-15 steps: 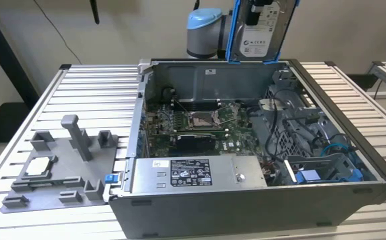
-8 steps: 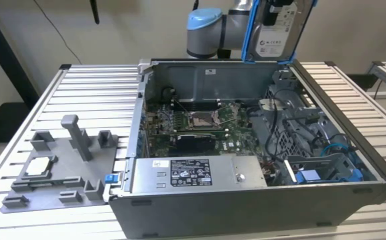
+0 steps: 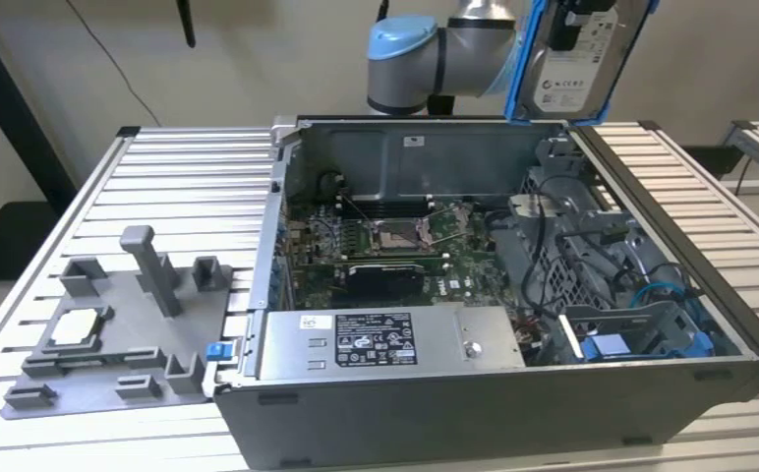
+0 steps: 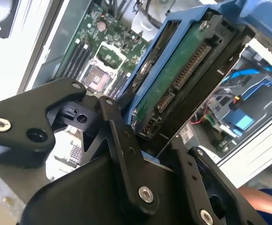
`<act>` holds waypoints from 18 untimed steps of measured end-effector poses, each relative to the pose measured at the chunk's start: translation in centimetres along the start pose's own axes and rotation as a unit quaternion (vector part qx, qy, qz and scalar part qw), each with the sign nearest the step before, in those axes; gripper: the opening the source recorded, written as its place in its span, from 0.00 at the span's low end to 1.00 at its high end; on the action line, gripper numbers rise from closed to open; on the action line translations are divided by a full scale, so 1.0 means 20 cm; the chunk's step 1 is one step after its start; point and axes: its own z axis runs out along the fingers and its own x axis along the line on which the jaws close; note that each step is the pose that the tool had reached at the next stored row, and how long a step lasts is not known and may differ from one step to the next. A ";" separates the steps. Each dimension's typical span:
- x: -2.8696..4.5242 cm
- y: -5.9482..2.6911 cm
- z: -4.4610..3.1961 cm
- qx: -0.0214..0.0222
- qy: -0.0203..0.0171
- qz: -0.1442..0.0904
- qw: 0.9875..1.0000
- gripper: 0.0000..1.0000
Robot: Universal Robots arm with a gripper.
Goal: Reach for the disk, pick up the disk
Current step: 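Pick up the disk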
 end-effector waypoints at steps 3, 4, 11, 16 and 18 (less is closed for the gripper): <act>0.001 -0.043 0.000 0.000 0.000 0.000 1.000 0.00; 0.002 -0.056 0.000 0.000 0.000 0.000 1.000 0.00; 0.002 -0.077 0.000 0.000 0.000 0.000 1.000 0.00; 0.025 -0.077 -0.001 0.000 0.000 0.000 1.000 0.00; 0.049 -0.076 -0.003 0.000 0.000 0.000 1.000 0.00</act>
